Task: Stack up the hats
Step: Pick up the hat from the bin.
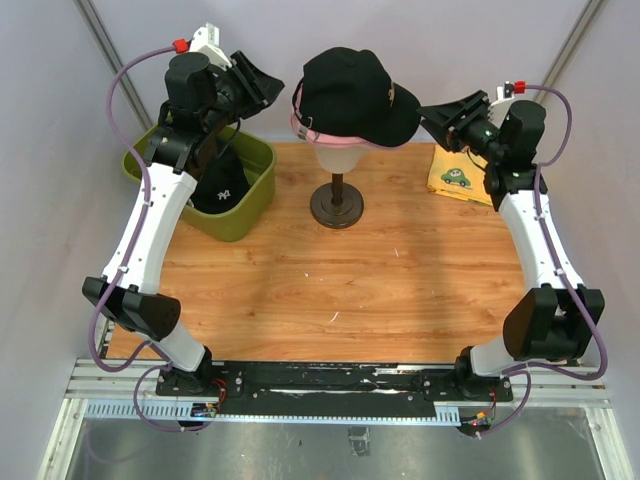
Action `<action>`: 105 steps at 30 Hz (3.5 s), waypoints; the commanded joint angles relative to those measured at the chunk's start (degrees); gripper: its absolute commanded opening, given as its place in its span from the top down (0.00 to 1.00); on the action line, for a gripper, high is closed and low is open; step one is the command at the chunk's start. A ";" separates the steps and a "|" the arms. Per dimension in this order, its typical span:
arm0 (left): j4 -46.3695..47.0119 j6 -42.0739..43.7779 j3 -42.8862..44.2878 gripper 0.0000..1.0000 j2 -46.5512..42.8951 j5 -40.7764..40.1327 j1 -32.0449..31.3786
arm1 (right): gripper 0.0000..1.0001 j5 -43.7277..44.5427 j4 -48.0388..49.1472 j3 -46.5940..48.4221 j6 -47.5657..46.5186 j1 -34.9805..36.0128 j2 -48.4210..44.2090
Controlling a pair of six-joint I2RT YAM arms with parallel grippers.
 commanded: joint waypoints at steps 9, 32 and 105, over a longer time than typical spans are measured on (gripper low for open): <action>2.87 0.55 -1.42 0.54 -0.62 -2.13 -0.25 | 0.56 -1.54 4.18 3.05 0.30 1.06 1.96; 2.82 0.77 -1.81 0.54 -0.64 -2.37 -0.25 | 0.56 -1.46 4.04 3.28 0.41 1.72 1.66; -0.93 -4.73 -32.68 0.49 -24.26 -17.71 1.55 | 0.56 14.07 -20.30 1.19 -23.04 10.48 -9.11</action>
